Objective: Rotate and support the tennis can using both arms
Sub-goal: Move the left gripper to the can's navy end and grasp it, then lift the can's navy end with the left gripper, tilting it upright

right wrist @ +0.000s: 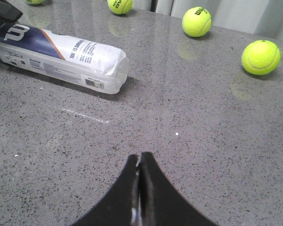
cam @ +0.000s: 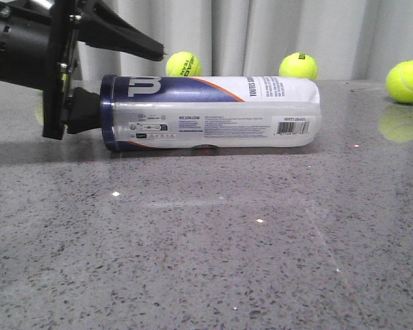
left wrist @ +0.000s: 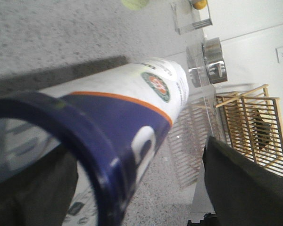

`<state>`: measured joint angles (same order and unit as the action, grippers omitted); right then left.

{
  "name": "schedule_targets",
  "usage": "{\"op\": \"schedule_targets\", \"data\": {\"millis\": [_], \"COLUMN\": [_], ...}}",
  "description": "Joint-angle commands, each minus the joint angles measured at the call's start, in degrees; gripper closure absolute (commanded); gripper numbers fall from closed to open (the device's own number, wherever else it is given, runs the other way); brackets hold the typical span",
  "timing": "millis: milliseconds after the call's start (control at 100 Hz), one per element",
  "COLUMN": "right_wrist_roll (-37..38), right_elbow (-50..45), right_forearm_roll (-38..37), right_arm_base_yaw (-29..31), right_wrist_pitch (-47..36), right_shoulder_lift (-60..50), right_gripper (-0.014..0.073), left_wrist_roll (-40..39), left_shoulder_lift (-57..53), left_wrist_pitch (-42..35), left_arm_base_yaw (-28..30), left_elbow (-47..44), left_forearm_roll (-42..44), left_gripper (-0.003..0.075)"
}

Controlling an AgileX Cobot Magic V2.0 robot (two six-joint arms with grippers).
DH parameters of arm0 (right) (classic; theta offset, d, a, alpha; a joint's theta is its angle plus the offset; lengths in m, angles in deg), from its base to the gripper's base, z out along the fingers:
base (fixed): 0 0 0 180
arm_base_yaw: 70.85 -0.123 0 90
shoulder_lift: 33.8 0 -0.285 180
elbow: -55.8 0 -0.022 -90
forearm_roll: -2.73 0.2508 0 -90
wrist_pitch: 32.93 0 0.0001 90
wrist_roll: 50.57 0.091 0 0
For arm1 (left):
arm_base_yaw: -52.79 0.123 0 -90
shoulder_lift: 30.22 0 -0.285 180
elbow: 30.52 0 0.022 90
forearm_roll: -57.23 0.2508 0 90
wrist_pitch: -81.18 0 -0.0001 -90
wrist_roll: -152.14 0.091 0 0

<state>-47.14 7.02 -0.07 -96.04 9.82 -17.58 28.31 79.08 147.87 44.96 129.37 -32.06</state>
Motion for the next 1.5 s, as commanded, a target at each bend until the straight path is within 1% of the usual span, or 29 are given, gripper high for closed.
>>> {"op": "schedule_targets", "data": {"millis": [0,130,220,340,460,600,730,940,1030,1100,1210,1320,1490], "right_wrist_roll": [-0.2,-0.2,-0.2,-0.2,-0.2,-0.2,-0.2,-0.2,-0.2,-0.2,-0.2,-0.2,-0.2], "right_elbow": [1.4,1.4,1.4,1.4,1.4,1.4,1.4,1.4,1.4,1.4,1.4,1.4,1.4], "right_forearm_roll": [-0.8,-0.8,-0.8,-0.8,-0.8,-0.8,-0.8,-0.8,-0.8,-0.8,-0.8,-0.8,-0.8], "right_arm_base_yaw": [0.3,0.3,0.3,0.3,0.3,0.3,0.3,0.3,0.3,0.3,0.3,0.3,0.3], "right_wrist_pitch": [-4.5,-4.5,-4.5,-4.5,-4.5,-4.5,-4.5,-4.5,-4.5,-4.5,-4.5,-4.5,-4.5], "right_shoulder_lift": [0.6,0.6,0.6,0.6,0.6,0.6,0.6,0.6,0.6,0.6,0.6,0.6,0.6], "right_gripper": [0.0661,0.0661,0.0661,0.0661,0.0661,0.0661,0.0661,0.0661,0.0661,0.0661,0.0661,0.0661,0.0661], "left_wrist_roll": [0.7,0.8,0.8,0.8,0.6,0.6,0.6,0.6,2.0,2.5,2.3,0.8,-8.0], "left_shoulder_lift": [-2.3,-2.3,-2.3,-2.3,-2.3,-2.3,-2.3,-2.3,-2.3,-2.3,-3.5,-5.9,-9.4], "left_wrist_pitch": [3.2,3.3,3.4,3.4,3.4,3.4,3.4,4.0,5.1,6.9,6.9,6.9,6.9], "left_arm_base_yaw": [-0.8,-0.9,-0.9,-0.9,-0.9,-0.9,-0.9,-0.9,-0.9,-0.9,-0.9,-0.9,-0.9], "left_elbow": [1.6,1.6,1.6,1.6,1.6,1.6,1.6,1.6,1.7,2.8,5.8,10.5,20.9], "left_forearm_roll": [-5.1,-5.9,-5.8,-5.8,-5.8,-5.8,-5.8,-6.0,-6.4,-6.4,-5.2,-1.2,10.5], "left_gripper": [0.0188,0.0190,0.0231,0.0340,0.0489,0.0638,0.0736,0.0740,0.0740,0.0740,0.0740,0.0740,0.0740]}}
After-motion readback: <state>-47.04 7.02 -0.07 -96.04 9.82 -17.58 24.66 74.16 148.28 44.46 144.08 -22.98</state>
